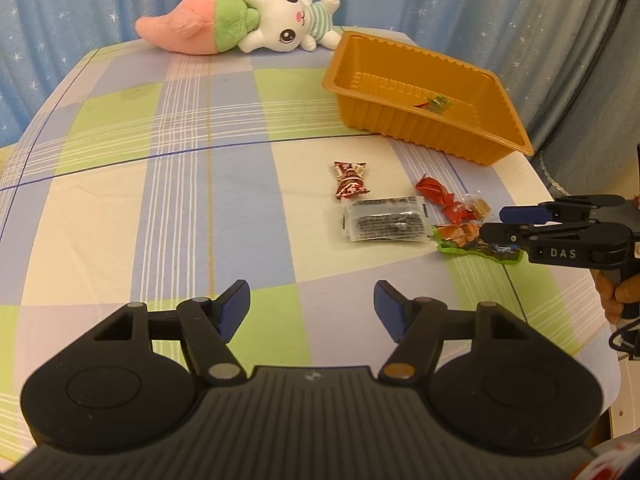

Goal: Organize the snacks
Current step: 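Lower the right tool onto the green-and-black sausage snack and close on it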

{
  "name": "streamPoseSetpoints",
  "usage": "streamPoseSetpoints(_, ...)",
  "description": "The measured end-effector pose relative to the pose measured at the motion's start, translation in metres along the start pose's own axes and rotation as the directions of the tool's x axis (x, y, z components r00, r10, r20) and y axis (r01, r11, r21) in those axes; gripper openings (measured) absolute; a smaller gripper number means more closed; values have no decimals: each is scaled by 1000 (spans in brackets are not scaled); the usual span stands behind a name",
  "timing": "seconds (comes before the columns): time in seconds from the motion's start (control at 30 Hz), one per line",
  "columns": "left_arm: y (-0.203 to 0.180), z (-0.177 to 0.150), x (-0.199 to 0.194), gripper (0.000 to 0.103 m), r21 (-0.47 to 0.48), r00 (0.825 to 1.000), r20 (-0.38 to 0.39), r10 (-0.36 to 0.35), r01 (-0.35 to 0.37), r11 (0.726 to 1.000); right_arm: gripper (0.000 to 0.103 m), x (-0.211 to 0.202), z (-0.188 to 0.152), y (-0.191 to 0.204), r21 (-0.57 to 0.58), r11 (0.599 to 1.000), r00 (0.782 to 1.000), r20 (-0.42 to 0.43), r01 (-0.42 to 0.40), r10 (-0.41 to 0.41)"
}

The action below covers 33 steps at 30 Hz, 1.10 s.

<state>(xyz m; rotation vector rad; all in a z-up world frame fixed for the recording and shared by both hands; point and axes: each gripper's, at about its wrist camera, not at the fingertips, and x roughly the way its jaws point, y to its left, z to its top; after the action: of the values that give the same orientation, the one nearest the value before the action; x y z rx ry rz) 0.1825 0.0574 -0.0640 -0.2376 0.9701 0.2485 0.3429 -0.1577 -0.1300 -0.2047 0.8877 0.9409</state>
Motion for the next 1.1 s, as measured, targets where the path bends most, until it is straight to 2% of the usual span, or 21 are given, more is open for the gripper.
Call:
streamPoseSetpoints(0.4, 2, 0, 3, 66, -22, 1000, -12, 9, -10, 1000, 41, 13, -2, 4, -70, 996, 997, -58, -60, 56)
streamPoseSetpoints(0.7, 1, 0, 3, 66, -20, 1000, -13, 7, -7, 1000, 40, 4, -21, 31, -80, 992, 991, -96, -101, 94)
streamPoseSetpoints(0.93, 0, -1, 3, 66, -18, 1000, -10, 5, -5, 1000, 40, 5, -25, 47, -69, 995, 994, -90, -72, 66)
streamPoseSetpoints(1.1, 2, -3, 2, 66, -23, 1000, -8, 3, -3, 1000, 40, 13, -27, 55, -134, 990, 995, -102, -30, 17)
